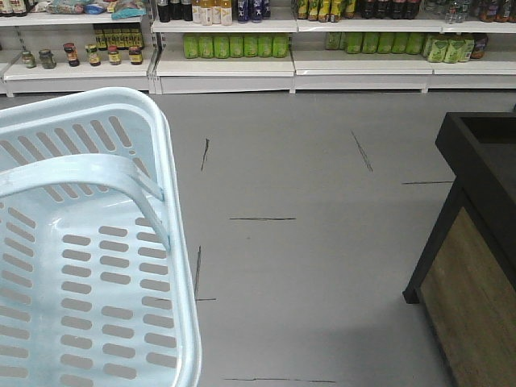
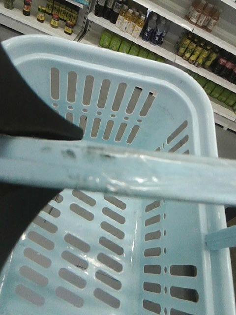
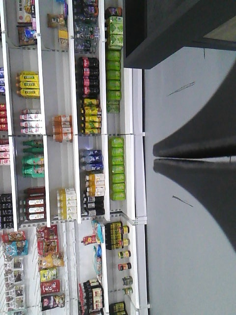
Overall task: Pick three apples into basket with both arms
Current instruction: 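Drive the base along the shelves carrying the basket in the left gripper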
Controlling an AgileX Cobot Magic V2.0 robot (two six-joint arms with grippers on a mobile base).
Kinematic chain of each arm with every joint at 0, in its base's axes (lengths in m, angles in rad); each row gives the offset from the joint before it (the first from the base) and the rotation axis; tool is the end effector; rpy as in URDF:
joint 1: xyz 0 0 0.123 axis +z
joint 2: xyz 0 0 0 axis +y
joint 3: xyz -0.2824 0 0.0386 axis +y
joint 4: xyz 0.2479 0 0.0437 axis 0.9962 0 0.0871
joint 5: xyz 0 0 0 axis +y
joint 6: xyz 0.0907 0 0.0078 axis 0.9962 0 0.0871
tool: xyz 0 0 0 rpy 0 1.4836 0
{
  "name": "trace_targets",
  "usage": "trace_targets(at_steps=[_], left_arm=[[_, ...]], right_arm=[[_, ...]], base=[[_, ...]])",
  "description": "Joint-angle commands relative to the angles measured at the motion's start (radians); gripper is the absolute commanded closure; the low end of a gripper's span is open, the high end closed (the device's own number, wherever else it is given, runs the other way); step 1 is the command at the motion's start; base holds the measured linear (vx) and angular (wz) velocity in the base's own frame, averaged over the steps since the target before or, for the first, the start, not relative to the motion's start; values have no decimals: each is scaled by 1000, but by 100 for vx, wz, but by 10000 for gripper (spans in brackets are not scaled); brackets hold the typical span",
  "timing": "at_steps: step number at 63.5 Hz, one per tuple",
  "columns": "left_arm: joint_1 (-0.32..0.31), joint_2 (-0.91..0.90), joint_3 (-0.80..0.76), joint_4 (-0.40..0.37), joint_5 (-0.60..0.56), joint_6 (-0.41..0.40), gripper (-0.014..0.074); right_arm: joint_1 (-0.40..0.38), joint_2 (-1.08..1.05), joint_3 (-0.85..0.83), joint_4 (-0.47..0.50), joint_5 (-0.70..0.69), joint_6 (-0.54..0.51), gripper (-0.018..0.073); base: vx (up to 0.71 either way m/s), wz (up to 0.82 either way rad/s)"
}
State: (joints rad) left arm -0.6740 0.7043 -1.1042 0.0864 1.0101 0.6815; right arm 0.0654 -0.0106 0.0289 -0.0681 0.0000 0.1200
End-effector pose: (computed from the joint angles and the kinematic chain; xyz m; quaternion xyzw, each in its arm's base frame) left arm 0.0821 -0.0571 0.4267 0.5437 0.6729 0.0450 0.4996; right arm 0.0566 0.0037 0.2039 -0.0046 0.6823 0.0429 0.7298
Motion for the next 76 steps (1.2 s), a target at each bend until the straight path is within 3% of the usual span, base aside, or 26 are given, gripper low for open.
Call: trace_targets(at_steps=[1, 76], left_arm=[[-4, -4, -34, 1, -93, -15, 604], [-4, -4, -34, 1, -93, -15, 604]], right_arm=[[-5, -11, 14, -7, -69, -2, 568], [-5, -11, 14, -7, -69, -2, 568]], base=[[13, 3], [12, -4]])
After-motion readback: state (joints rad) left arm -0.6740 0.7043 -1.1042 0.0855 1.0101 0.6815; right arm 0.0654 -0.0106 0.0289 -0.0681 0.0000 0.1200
